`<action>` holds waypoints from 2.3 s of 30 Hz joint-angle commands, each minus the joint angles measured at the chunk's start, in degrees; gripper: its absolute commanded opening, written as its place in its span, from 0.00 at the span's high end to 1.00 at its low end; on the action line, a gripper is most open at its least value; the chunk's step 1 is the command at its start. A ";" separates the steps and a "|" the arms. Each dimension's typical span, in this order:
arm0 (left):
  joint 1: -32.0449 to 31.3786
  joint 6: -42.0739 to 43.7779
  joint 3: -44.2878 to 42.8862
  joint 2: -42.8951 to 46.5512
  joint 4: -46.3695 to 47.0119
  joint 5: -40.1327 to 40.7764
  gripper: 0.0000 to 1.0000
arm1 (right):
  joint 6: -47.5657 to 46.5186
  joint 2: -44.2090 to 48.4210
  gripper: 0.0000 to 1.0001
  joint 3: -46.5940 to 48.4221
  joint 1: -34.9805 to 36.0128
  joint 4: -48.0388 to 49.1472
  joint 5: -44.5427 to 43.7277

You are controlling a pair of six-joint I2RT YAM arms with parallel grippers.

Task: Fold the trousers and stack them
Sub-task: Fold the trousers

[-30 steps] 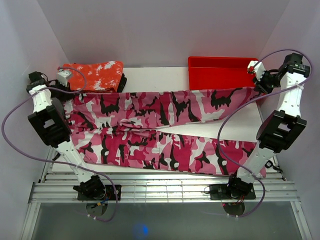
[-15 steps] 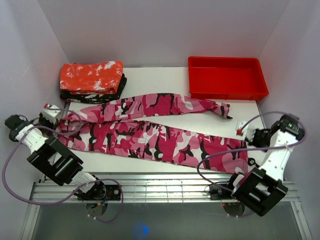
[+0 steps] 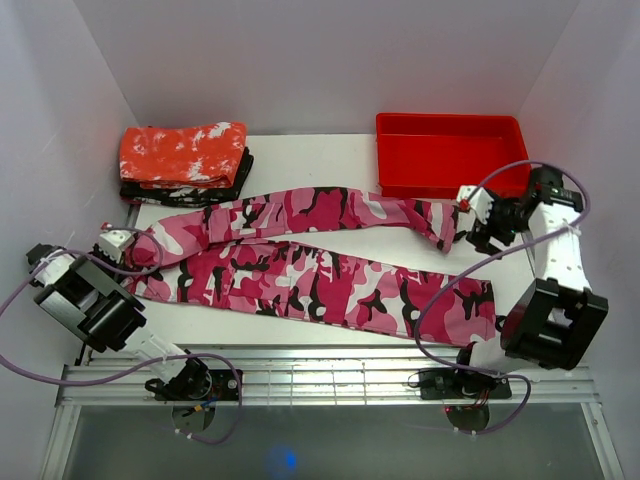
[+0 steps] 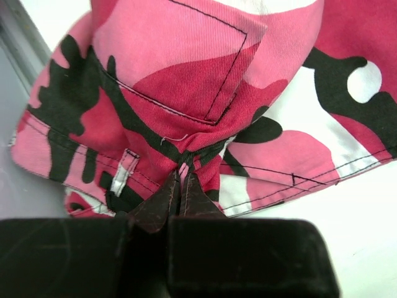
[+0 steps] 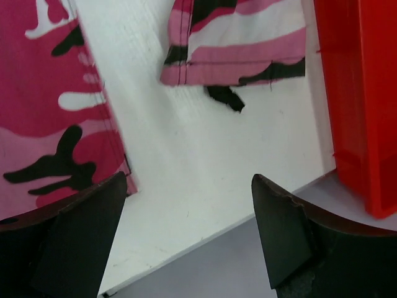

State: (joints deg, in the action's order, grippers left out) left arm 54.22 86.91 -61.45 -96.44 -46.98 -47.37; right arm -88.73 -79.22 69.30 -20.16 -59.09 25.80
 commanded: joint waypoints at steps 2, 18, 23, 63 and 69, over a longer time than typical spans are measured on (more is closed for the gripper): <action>-0.34 -1.13 -4.81 -0.67 -1.88 -2.81 1.00 | 12.69 -9.44 0.13 6.64 10.12 3.19 1.10; -0.43 -2.45 -8.51 -3.58 -3.55 -2.20 1.00 | 22.81 -22.81 0.06 2.32 20.16 27.62 -12.97; -0.60 -3.76 -10.26 -4.71 -3.64 -2.20 1.00 | 22.46 -27.82 0.76 7.16 22.10 22.28 -12.35; -2.36 6.42 -13.62 -8.94 -7.60 8.43 1.00 | -1.45 8.49 0.92 -35.05 5.75 7.93 -19.91; -5.25 7.66 -0.79 -1.21 -9.09 9.84 1.00 | -3.12 -4.00 0.92 -24.32 -0.57 12.85 -22.28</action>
State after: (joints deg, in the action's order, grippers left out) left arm 50.81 92.31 -66.13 -104.27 -53.47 -38.33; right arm -90.80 -79.55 40.25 -17.89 -56.82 6.76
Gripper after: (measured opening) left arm 0.055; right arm 0.085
